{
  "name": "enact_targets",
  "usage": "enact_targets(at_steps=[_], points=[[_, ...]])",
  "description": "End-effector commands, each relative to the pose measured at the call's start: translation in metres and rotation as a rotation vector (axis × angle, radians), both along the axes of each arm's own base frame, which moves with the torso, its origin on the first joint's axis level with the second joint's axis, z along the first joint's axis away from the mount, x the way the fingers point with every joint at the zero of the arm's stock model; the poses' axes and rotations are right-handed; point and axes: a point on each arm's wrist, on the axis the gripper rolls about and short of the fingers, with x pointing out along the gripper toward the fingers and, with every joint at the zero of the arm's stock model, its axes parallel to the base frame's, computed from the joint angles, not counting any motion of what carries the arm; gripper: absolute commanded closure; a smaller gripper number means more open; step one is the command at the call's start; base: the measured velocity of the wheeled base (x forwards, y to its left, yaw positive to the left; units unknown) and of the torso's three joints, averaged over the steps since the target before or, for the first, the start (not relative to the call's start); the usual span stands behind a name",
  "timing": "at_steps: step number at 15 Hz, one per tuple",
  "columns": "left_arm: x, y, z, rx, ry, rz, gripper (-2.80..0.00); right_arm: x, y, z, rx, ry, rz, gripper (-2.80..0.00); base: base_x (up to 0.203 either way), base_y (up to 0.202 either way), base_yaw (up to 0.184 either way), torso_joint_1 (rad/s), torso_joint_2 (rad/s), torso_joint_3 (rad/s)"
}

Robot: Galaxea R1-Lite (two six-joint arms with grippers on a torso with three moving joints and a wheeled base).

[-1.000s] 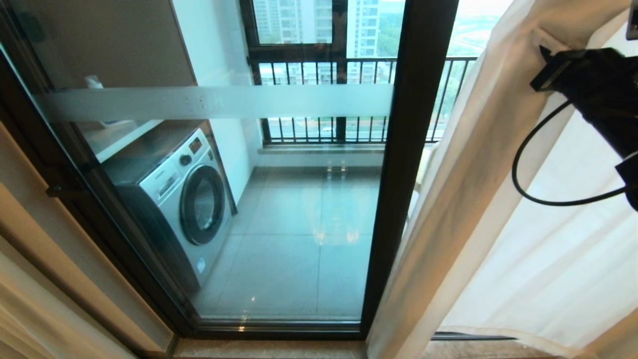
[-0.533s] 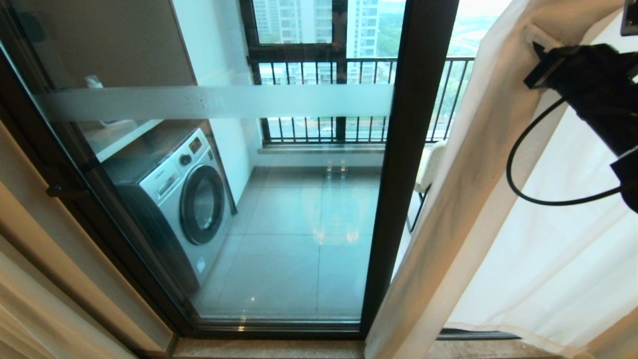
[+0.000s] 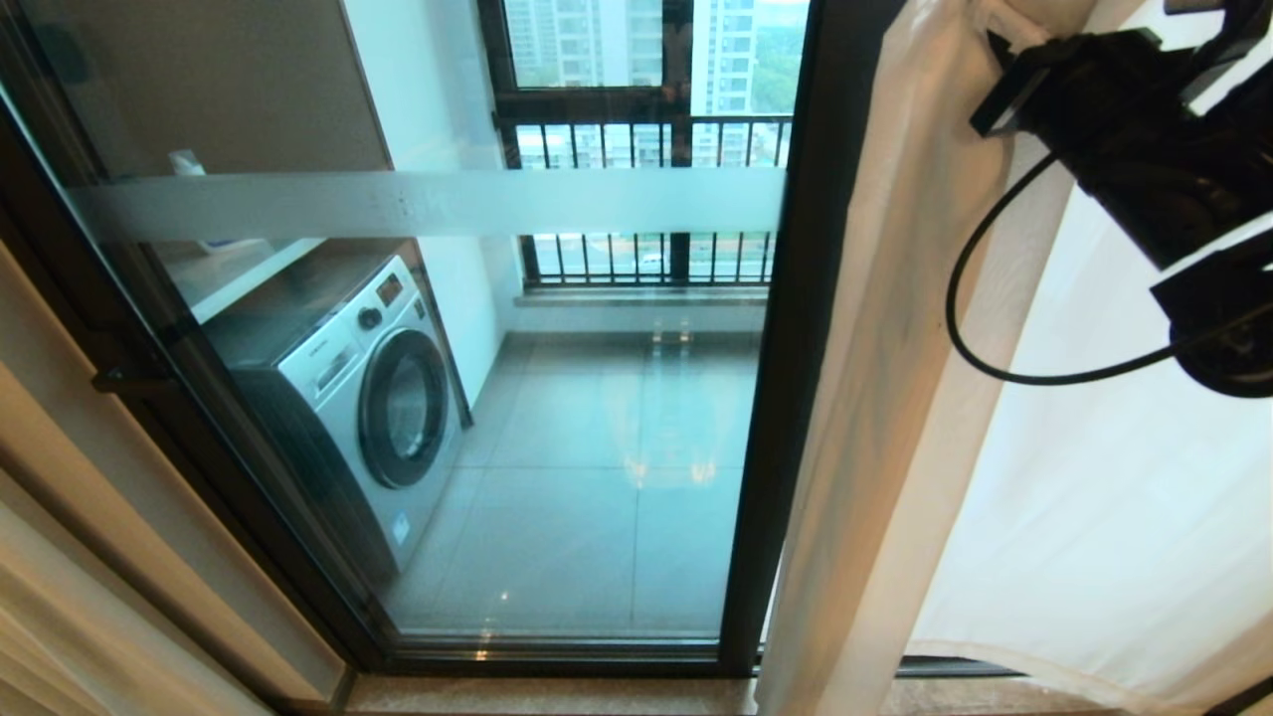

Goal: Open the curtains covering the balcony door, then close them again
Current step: Close the inner curtains on both sides

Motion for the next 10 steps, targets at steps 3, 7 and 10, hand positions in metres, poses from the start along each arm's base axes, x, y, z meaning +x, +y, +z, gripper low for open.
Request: enact_targets(at_steps=[3, 7, 10], points=[[0.0, 0.0, 0.0, 0.0, 0.0, 0.001, 0.0, 0.001, 0.036, -0.004, -0.036, -0.008, 0.074, 0.0, 0.0, 0.0, 0.0, 0.0, 0.0, 0.0], [0.0, 0.0, 0.0, 0.0, 0.0, 0.001, 0.0, 0.003, 0.077, -0.01, -0.097, -0.038, 0.124, 0.0, 0.0, 0.0, 0.0, 0.0, 0.0, 0.0], [0.0, 0.0, 0.0, 0.0, 0.001, -0.001, 0.0, 0.004, 0.112, -0.017, -0.145, -0.057, 0.165, 0.0, 0.0, 0.0, 0.0, 0.0, 0.0, 0.0]])
